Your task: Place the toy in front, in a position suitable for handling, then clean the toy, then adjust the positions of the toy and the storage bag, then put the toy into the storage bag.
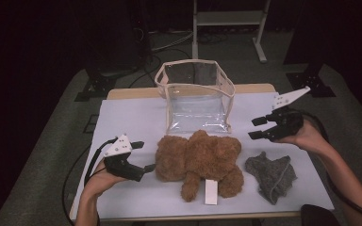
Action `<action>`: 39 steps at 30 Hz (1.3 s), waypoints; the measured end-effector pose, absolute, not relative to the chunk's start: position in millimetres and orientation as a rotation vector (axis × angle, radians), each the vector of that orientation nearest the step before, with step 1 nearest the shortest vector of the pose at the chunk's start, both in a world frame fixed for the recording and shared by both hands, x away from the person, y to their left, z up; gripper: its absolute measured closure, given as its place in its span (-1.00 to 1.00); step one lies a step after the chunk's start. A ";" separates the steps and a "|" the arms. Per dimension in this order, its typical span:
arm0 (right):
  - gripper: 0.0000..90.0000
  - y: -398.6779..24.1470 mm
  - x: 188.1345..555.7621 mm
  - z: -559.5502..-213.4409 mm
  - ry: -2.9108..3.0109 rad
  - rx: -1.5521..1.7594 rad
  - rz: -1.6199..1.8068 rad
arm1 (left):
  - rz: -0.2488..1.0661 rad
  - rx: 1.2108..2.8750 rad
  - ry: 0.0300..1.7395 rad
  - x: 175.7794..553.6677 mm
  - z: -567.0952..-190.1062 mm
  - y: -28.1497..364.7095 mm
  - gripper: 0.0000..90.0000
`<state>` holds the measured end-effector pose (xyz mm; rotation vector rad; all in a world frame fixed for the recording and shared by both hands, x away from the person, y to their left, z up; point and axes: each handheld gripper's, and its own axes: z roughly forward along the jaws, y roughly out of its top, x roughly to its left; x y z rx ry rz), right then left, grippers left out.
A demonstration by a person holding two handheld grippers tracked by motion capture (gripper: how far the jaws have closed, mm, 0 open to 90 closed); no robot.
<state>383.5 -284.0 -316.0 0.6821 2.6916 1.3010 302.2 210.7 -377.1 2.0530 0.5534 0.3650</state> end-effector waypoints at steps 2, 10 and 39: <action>-0.21 -271.4 389.8 -307.1 2.697 0.635 1.290 | 0.365 2.055 0.553 302.1 -377.2 211.4 -0.81; -0.24 -228.1 409.3 -288.6 2.725 0.523 1.317 | 0.367 2.049 0.560 300.5 -376.5 214.4 -0.81; -0.31 -178.2 433.9 -267.5 2.800 0.401 1.266 | 0.362 2.068 0.572 301.6 -378.1 216.8 -0.84</action>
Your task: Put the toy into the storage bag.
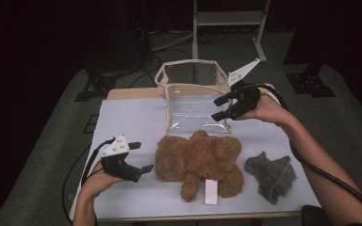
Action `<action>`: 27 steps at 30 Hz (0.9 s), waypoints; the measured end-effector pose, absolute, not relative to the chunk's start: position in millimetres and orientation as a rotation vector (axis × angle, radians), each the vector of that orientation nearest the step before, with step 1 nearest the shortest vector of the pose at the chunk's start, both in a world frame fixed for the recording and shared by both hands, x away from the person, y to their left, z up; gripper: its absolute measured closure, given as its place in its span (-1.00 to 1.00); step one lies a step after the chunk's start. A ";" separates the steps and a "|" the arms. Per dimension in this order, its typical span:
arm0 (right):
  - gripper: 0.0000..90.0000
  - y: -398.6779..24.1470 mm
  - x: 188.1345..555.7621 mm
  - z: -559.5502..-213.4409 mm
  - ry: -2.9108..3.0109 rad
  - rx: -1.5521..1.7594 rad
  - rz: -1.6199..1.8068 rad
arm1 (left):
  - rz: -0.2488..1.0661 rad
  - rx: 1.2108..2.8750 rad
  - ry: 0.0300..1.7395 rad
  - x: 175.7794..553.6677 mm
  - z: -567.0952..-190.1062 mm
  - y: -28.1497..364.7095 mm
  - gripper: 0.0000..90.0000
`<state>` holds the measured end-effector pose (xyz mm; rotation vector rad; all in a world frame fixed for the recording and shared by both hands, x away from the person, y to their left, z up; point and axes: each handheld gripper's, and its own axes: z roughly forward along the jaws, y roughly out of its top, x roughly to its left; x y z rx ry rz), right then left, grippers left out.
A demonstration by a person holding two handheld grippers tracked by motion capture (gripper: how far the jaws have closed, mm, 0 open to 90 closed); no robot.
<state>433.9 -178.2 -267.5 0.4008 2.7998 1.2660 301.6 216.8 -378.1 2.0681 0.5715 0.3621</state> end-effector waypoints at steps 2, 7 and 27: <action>-0.31 -175.9 435.6 -265.0 2.800 0.391 1.261 | 0.362 2.070 0.577 301.7 -378.8 217.2 -0.84; -0.32 -169.8 439.7 -259.1 2.804 0.370 1.249 | 0.358 2.070 0.582 301.8 -379.4 218.2 -0.84; -0.32 -152.9 460.1 -240.5 2.809 0.350 1.198 | 0.351 2.071 0.598 303.2 -381.4 220.1 -0.86</action>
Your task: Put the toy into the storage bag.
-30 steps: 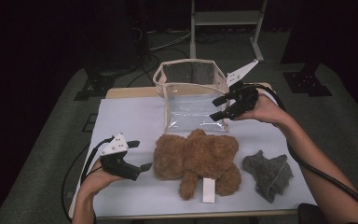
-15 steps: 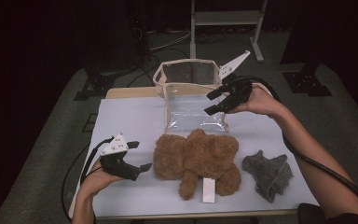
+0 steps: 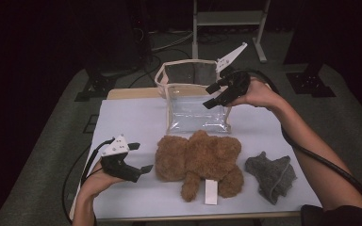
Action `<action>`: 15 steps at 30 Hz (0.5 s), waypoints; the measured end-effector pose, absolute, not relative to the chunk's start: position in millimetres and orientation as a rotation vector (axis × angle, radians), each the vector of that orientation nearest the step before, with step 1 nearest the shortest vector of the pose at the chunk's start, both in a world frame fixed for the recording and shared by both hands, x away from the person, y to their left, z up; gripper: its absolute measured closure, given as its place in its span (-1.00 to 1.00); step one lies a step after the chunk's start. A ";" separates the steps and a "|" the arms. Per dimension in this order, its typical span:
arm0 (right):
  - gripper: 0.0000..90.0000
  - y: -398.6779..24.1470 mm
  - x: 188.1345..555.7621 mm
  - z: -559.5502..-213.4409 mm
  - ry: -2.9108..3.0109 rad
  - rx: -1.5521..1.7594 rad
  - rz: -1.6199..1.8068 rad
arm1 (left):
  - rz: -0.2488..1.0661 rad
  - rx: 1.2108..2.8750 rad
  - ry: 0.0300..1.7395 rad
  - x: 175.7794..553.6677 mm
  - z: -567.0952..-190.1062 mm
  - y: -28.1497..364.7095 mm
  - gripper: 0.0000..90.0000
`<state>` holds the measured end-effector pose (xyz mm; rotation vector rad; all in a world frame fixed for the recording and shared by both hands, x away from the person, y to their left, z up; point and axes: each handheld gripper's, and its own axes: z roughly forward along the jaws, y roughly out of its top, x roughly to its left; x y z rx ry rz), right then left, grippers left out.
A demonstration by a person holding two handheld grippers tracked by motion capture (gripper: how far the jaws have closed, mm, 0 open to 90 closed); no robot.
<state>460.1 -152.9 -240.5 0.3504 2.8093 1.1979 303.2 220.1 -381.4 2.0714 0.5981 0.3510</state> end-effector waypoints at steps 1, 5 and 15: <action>-0.32 -152.4 461.4 -240.1 2.809 0.350 1.193 | 0.353 2.070 0.601 303.0 -381.3 220.6 -0.86; -0.32 -150.0 467.6 -238.5 2.807 0.352 1.188 | 0.355 2.074 0.604 303.4 -381.9 221.6 -0.86; -0.32 -145.1 484.0 -234.7 2.825 0.362 1.148 | 0.349 2.073 0.622 303.2 -385.3 224.3 -0.88</action>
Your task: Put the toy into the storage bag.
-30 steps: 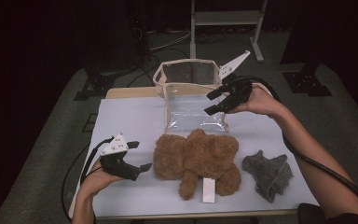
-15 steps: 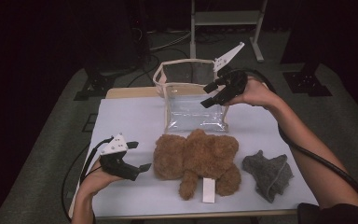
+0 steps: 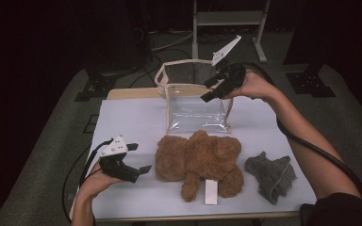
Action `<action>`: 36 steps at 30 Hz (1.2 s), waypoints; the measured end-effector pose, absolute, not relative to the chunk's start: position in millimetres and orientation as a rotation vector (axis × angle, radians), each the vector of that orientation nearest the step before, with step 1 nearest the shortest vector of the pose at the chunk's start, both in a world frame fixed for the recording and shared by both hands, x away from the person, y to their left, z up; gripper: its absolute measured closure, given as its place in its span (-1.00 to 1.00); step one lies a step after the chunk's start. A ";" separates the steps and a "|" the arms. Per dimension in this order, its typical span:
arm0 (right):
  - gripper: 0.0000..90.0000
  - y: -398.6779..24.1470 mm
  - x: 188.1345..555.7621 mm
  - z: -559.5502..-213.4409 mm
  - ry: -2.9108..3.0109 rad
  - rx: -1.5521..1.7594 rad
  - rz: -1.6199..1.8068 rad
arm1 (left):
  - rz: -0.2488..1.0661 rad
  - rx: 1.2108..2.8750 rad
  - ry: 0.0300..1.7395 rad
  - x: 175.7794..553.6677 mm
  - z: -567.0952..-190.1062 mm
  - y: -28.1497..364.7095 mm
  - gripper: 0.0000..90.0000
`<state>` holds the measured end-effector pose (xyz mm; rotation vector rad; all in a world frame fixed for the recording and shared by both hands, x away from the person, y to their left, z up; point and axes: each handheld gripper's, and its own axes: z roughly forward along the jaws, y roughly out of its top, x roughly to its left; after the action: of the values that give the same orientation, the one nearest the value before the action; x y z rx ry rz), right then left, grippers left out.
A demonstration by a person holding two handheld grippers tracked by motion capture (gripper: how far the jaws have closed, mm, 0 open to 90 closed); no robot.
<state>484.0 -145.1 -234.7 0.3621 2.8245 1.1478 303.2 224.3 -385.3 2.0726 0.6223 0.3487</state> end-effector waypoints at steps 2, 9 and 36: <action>-0.32 -143.8 486.4 -233.8 2.829 0.357 1.136 | 0.352 2.070 0.626 302.6 -385.1 225.5 -0.88; -0.28 -139.3 496.1 -233.1 2.847 0.354 1.103 | 0.357 2.063 0.637 300.3 -384.5 229.2 -0.88; -0.19 -119.0 524.3 -234.3 2.898 0.339 1.054 | 0.361 2.062 0.654 298.0 -385.0 236.7 -0.88</action>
<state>524.3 -119.0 -234.3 0.3390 2.8977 1.0543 298.0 236.7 -385.0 2.0622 0.6540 0.3615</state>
